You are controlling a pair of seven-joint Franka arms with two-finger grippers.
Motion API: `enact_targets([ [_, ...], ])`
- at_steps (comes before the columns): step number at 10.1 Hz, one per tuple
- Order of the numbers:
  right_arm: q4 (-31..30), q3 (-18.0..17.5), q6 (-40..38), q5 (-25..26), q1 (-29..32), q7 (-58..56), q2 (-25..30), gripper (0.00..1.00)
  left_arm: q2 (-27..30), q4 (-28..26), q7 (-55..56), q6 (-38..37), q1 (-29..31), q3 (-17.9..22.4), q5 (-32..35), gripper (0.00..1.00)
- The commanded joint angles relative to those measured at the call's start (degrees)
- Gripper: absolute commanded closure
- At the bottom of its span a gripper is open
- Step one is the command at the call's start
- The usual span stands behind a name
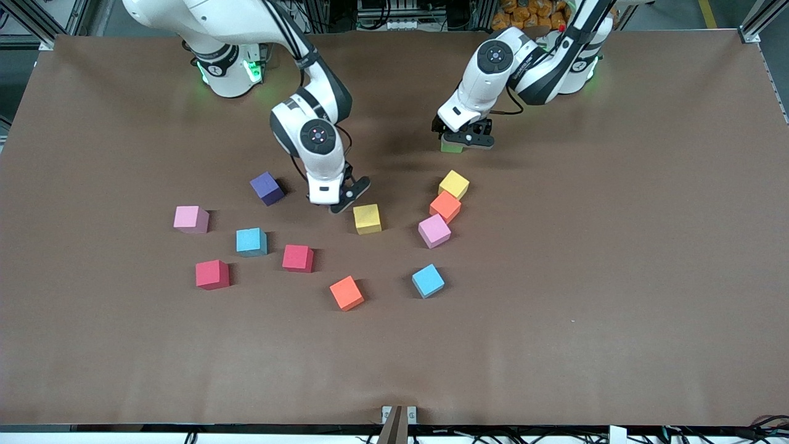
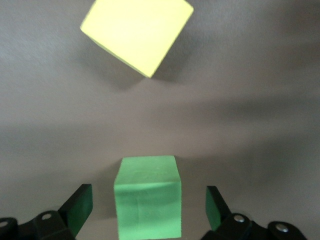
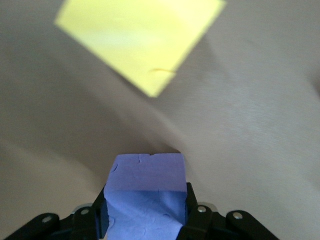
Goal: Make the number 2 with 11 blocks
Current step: 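Place the blue cube beside the lavender cube with the right gripper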
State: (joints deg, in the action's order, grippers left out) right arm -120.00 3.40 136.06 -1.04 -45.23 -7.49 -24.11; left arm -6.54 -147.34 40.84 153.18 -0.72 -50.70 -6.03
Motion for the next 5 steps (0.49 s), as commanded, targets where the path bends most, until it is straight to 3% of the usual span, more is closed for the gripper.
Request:
enact_targets([
  [1, -4.70, 0.20, -0.53, -0.01, -4.85, -2.78, 5.28, 1.00, 0.03, -0.40, 1.96, 1.24, -1.91, -0.45, -1.26, 0.00],
  [5, -8.31, 0.29, -2.63, 0.51, -15.91, -4.20, 8.98, 1.00, -1.11, -2.86, -0.05, 2.99, -1.48, -0.37, 0.83, 0.00],
])
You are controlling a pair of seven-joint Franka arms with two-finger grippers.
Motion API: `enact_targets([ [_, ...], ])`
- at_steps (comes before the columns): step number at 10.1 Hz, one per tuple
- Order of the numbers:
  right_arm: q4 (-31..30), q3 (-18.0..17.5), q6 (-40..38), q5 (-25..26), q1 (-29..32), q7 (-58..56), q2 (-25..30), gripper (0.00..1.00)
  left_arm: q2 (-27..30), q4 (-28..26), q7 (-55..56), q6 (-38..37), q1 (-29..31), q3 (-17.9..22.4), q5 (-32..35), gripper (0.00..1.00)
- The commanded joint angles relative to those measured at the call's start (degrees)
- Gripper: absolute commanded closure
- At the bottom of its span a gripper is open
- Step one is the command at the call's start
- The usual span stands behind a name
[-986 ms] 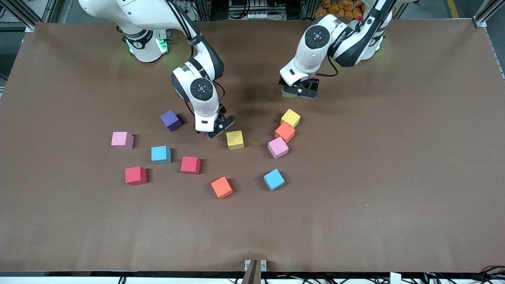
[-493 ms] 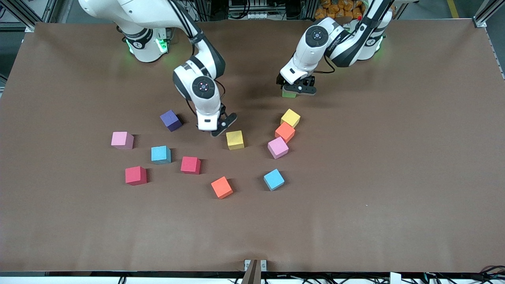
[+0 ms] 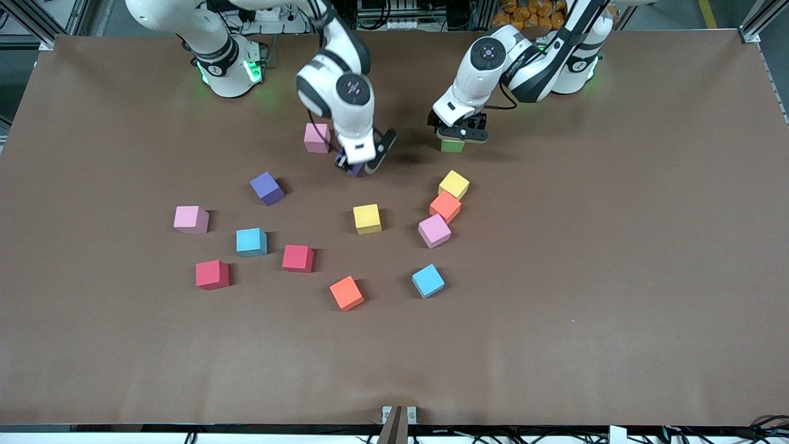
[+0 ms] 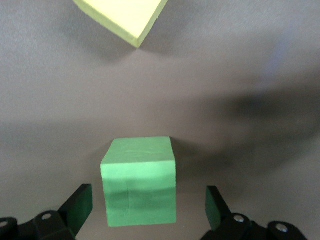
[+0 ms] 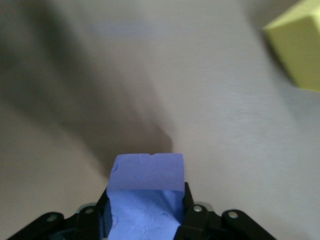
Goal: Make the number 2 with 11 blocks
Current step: 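Place the blue cube beside the lavender cube with the right gripper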
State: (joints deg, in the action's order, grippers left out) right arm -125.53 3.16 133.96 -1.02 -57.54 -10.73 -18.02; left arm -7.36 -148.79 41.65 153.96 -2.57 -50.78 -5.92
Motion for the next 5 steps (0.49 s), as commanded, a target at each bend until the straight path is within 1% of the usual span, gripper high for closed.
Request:
enact_targets([
  [1, -4.27, 0.53, -0.29, 2.14, -5.46, -0.96, 3.77, 1.00, -0.72, -1.50, -0.87, 2.39, 0.55, -0.20, 1.61, 0.00],
  [3, -6.73, 0.44, -0.11, 6.10, -6.71, -1.31, 5.62, 1.00, -2.21, -1.24, -0.78, 4.31, 0.46, -0.19, 1.62, 0.00],
  [5, -8.40, 0.44, 0.94, 6.38, -6.98, -5.24, 6.50, 1.00, -3.44, -1.15, -0.78, 5.29, 0.37, -0.02, 2.14, 0.00],
])
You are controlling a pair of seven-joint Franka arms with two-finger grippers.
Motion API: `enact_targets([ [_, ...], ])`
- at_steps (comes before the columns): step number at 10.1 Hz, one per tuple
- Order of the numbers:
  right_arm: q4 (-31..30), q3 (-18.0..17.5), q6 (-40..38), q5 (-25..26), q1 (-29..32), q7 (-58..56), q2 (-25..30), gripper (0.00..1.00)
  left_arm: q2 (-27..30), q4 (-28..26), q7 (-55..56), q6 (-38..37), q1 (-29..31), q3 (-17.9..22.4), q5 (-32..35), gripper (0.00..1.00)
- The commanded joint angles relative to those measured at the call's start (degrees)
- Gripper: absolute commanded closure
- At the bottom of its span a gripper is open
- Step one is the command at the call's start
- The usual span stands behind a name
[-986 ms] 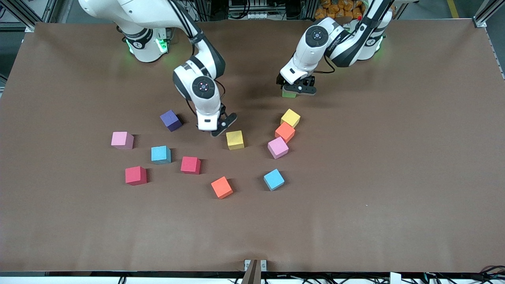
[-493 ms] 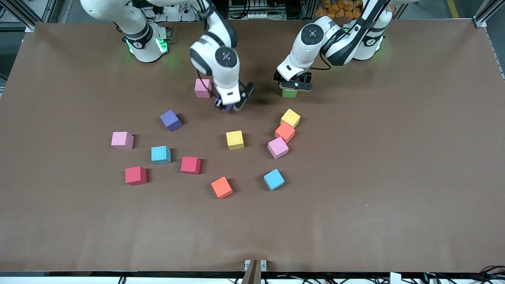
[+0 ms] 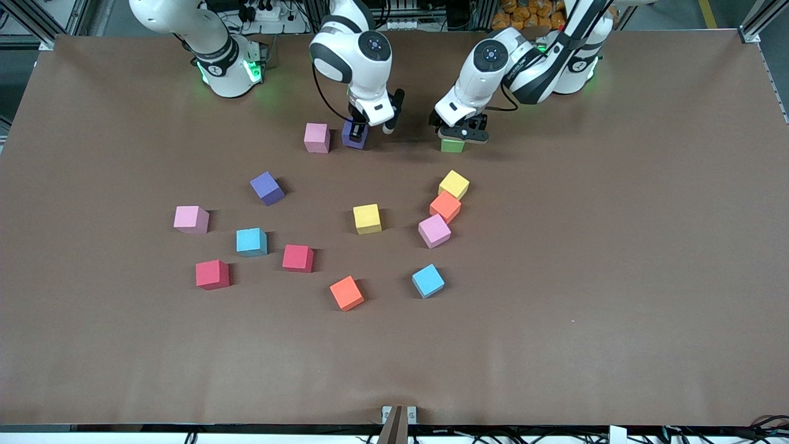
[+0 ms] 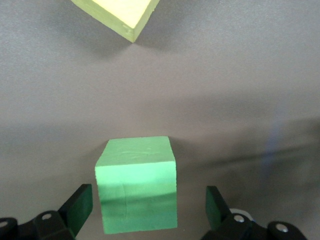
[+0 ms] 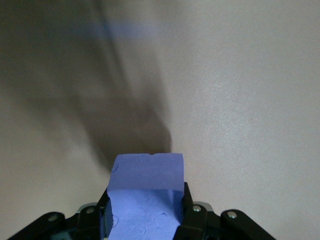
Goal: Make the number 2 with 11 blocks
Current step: 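Place the blue cube beside the lavender cube with the right gripper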
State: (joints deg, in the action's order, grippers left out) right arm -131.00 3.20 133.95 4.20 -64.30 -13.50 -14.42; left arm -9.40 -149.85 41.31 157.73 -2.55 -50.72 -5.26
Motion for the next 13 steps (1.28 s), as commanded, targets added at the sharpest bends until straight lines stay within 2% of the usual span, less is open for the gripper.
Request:
enact_targets([
  [1, -5.81, 0.41, 4.53, 1.17, -0.03, -4.50, 3.69, 1.00, -3.50, -0.09, -0.36, 2.74, 0.44, 0.27, 2.96, 0.00],
  [2, -8.63, 0.41, 8.65, 1.17, 0.32, -6.17, 4.22, 1.00, -3.96, -0.27, -0.36, 3.19, 0.53, 0.62, 3.32, 0.00],
  [4, -10.41, 0.41, 10.98, 1.17, 0.67, -7.60, 4.92, 1.00, -4.05, -0.62, -0.36, 3.20, 1.06, 0.71, 3.41, 0.00],
  [5, -10.76, 0.41, 10.98, 1.17, 0.76, -8.29, 5.01, 1.00, -4.05, -0.88, -0.36, 3.20, 1.23, 0.71, 3.41, 0.11],
  [8, -12.08, 0.49, 10.89, 1.17, 2.16, -11.28, 5.98, 1.00, -4.05, -0.62, -0.36, 3.02, 2.55, 0.71, 3.77, 0.63],
  [10, -12.08, 0.49, 10.89, 1.17, 2.69, -11.81, 6.07, 1.00, -3.96, -0.53, -0.18, 2.85, 2.55, 0.71, 3.77, 0.91],
  [12, -12.00, 0.49, 10.98, 1.17, 4.27, -13.65, 5.98, 1.00, -3.53, 0.60, -0.09, 1.88, 2.81, 0.71, 3.85, 0.91],
  [13, -12.08, 0.49, 10.98, 1.17, 5.06, -14.18, 5.89, 1.00, -3.09, 3.13, -0.09, -1.95, 3.34, 0.80, 3.85, 0.91],
])
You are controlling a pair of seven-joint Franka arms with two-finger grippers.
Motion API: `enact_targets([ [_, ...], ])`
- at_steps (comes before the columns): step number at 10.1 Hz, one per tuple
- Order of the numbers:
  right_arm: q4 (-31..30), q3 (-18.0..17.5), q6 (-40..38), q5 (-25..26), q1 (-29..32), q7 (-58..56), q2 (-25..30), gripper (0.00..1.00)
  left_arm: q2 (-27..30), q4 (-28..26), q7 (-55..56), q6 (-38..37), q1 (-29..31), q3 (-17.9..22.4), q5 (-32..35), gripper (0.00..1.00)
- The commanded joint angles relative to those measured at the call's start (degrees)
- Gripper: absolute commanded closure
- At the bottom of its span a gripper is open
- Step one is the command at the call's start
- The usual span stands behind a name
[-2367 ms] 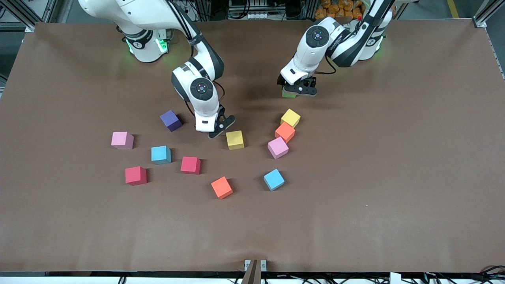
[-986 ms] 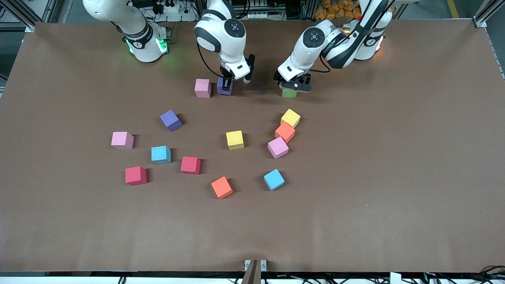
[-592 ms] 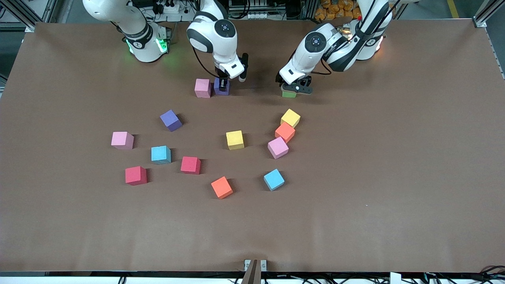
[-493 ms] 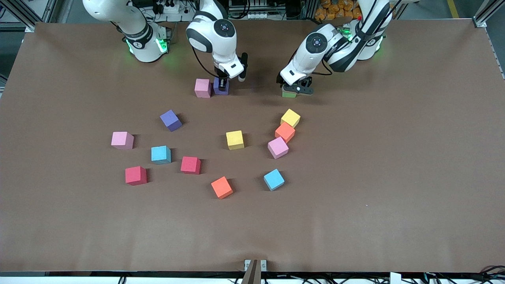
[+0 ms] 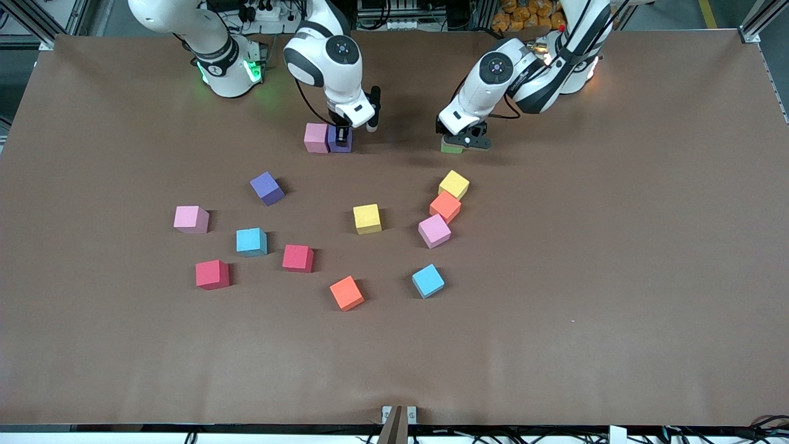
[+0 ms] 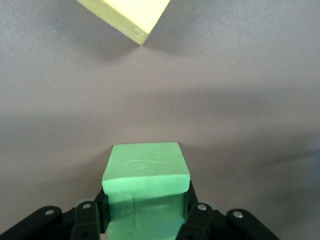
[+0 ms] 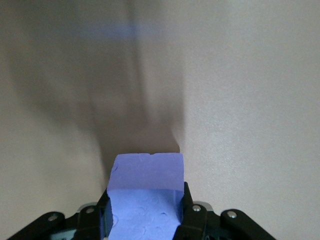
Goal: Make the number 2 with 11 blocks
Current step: 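Place the blue cube beside the lavender cube with the right gripper, then lift the green cube with the left gripper while the right gripper withdraws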
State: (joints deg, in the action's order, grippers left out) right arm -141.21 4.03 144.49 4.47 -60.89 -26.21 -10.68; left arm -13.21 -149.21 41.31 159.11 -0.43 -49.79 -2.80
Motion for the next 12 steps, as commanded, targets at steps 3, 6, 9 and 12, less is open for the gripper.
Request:
enact_targets([
  [3, -1.79, -0.34, 0.53, 0.90, 1.65, -1.48, 1.80, 1.00, 1.78, 15.49, -0.26, -22.66, 2.71, 0.04, 1.39, 0.91],
  [6, -1.79, -0.34, 0.45, 0.90, 1.56, -1.48, 1.62, 1.00, 1.52, 23.15, -3.76, -30.41, 6.66, 0.04, 1.39, 0.91],
  [9, -1.88, -0.42, 0.36, 0.90, 1.56, -1.48, 1.54, 1.00, 1.26, 27.98, -6.67, -32.45, 10.53, 0.13, 1.92, 0.91],
  [12, -1.79, -0.42, -0.34, 0.90, 1.04, -0.78, 1.54, 0.72, -3.21, 34.84, -7.12, -34.30, 13.17, 0.22, 7.80, 0.91],
])
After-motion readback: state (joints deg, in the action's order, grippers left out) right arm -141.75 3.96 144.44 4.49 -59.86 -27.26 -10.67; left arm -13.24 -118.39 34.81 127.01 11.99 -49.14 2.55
